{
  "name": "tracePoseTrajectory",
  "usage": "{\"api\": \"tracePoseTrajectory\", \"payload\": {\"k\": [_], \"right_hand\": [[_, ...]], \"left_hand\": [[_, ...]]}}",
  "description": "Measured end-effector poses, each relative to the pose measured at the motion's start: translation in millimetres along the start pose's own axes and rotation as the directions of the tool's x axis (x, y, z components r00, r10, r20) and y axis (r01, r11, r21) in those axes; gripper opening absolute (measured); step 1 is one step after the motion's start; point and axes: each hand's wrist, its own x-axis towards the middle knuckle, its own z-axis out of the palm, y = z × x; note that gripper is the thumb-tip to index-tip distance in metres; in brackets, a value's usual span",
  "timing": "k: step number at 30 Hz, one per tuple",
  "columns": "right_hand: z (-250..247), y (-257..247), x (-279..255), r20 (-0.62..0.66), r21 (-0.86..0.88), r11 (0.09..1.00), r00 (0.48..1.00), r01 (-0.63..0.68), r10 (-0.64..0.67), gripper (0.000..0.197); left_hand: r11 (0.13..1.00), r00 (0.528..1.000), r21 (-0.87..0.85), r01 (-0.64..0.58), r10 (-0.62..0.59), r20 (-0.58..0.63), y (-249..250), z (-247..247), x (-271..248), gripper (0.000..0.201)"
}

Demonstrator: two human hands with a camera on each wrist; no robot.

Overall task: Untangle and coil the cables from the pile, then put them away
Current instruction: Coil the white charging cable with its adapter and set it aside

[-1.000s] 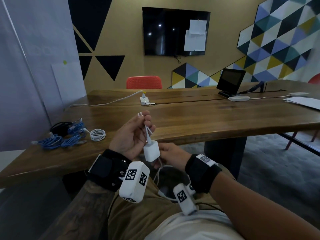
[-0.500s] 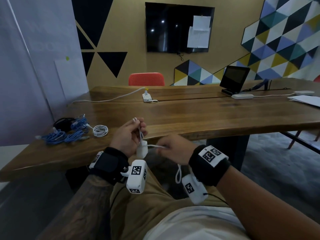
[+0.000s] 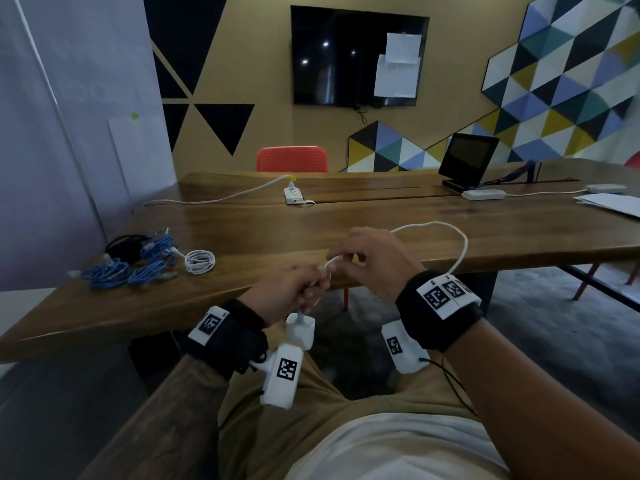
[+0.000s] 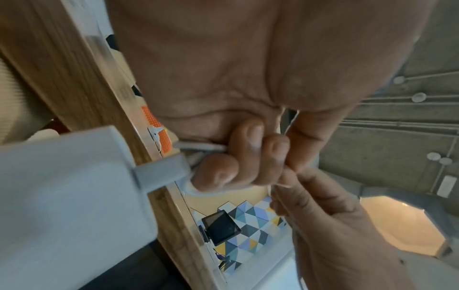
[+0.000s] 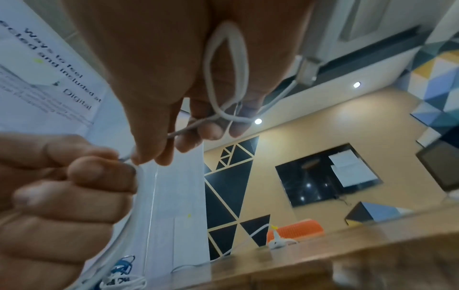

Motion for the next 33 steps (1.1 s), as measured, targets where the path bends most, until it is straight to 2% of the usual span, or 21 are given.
{"api": "tracePoseTrajectory", "payload": {"k": [2,5,6,8,10,14,16,19,21,23,25,26,29,30,33], "right_hand": [[2.2,3.5,-2.4,0.023,0.056,0.995,0.996,-0.082,0.081,0.019],[6.6,10.9,-9.0,0.149,0.262,0.911,0.946,-0.317,0.287,0.021],[10.1,13.9,-11.9,0.186,0.386,0.842,0.926,-0.377,0.330,0.020],[16.5,17.1,-17.7,0.253,0.614,0.640,0.884,-0.461,0.393,0.018],[22.6,22.2,-21.9,0.290,0.716,0.502,0.861,-0.484,0.417,0.021],[28.3,40.5,-24.6,0.290,0.780,0.338,0.784,-0.526,0.549,0.015],[29.1,40.5,-25.3,0.329,0.804,0.266,0.770,-0.532,0.546,0.021],[36.5,14.8,-20.3,0.450,0.750,0.305,0.791,-0.587,0.415,0.032],[46.8,-4.8,-11.9,0.460,0.778,0.279,0.813,-0.563,0.358,0.035],[53.2,-14.6,-3.5,0.417,0.861,0.126,0.826,-0.493,0.380,0.030],[51.2,-8.8,0.4,0.401,0.898,-0.033,0.784,-0.440,0.473,0.022],[47.9,-2.6,0.3,0.398,0.901,-0.072,0.752,-0.427,0.524,0.020],[41.9,25.8,-11.4,0.346,0.894,-0.019,0.663,-0.448,0.663,0.005],[40.9,35.1,-16.9,0.327,0.891,0.004,0.648,-0.454,0.688,0.007],[40.4,54.9,-28.7,0.317,0.891,0.024,0.658,-0.454,0.683,0.015]], "left_hand": [[0.982,0.998,-0.185,0.025,-0.014,0.059,1.1,-6.3,-2.4,0.021],[0.847,0.999,-0.532,-0.016,0.035,0.027,6.0,-21.2,-5.2,0.019],[0.805,0.998,-0.592,-0.047,0.057,-0.002,8.1,-26.2,-6.3,0.019],[0.755,0.995,-0.649,-0.096,0.083,-0.051,11.7,-32.4,-7.8,0.018],[0.748,0.991,-0.651,-0.131,0.084,-0.103,12.7,-34.6,-9.1,0.017],[0.749,0.971,-0.631,-0.203,0.073,-0.226,12.9,-41.2,-12.7,0.017],[0.755,0.970,-0.623,-0.205,0.075,-0.229,14.9,-45.6,-13.7,0.017],[0.783,0.985,-0.603,-0.153,0.072,-0.157,12.9,-38.6,-10.7,0.017],[0.821,0.991,-0.558,-0.121,0.066,-0.118,9.1,-24.0,-6.3,0.017],[0.871,0.990,-0.479,-0.110,0.053,-0.129,6.4,-11.3,-2.4,0.018],[0.882,0.984,-0.452,-0.134,0.066,-0.163,7.7,-8.5,-1.8,0.018],[0.869,0.978,-0.468,-0.159,0.076,-0.192,9.3,-11.8,-2.6,0.018],[0.812,0.933,-0.513,-0.278,0.100,-0.347,13.9,-34.0,-8.0,0.016],[0.797,0.910,-0.514,-0.318,0.105,-0.400,14.8,-42.2,-10.3,0.016],[0.774,0.865,-0.508,-0.379,0.101,-0.491,14.5,-58.0,-14.9,0.015]]}}
